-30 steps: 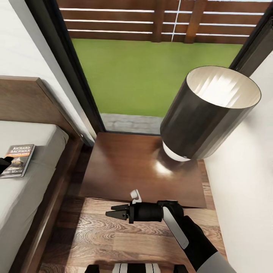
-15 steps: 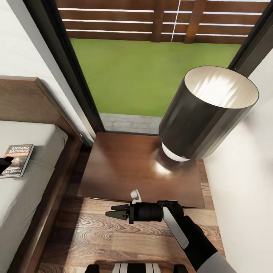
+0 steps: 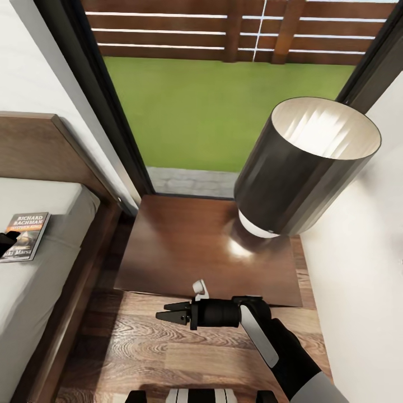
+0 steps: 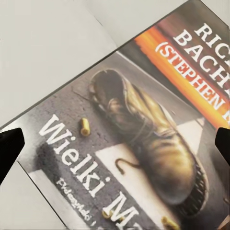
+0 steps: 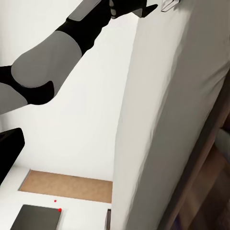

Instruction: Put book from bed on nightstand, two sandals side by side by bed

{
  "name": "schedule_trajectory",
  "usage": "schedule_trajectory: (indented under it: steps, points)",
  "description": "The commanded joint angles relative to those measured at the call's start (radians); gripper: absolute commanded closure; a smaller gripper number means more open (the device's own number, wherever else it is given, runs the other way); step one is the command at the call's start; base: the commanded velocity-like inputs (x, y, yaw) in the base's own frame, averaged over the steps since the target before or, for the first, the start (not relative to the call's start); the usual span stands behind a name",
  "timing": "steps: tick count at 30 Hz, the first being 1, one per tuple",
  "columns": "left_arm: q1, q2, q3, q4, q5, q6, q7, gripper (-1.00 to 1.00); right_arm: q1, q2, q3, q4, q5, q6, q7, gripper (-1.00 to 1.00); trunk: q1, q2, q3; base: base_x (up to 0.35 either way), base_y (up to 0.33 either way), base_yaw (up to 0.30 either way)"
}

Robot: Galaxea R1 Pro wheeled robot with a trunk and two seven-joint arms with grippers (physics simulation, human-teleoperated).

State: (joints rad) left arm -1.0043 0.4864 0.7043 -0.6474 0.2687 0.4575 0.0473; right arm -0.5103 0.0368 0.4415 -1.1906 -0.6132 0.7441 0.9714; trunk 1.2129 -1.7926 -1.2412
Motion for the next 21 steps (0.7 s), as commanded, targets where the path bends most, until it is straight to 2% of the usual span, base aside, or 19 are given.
schedule_trajectory:
  steps: [1, 6, 21]
  points:
    - [0.0, 0.0, 0.001, -0.002, 0.01, 0.006, 0.005, -1.0, -0.001, 0.0, 0.0, 0.0, -0.005, 0.006, 0.0, -1.0, 0.0, 0.0, -0.001, -0.102, -0.083, 0.0]
    - [0.0, 0.0, 0.001, -0.002, 0.01, 0.006, 0.005, -1.0, -0.001, 0.0, 0.0, 0.0, -0.005, 0.006, 0.0, -1.0, 0.0, 0.0, -0.001, -0.127, -0.103, 0.0]
    - [0.0, 0.0, 0.001, -0.002, 0.01, 0.006, 0.005, -1.0, -0.001, 0.0, 0.0, 0.0, -0.005, 0.006, 0.0, -1.0, 0.0, 0.0, -0.001, -0.008, -0.007, 0.0]
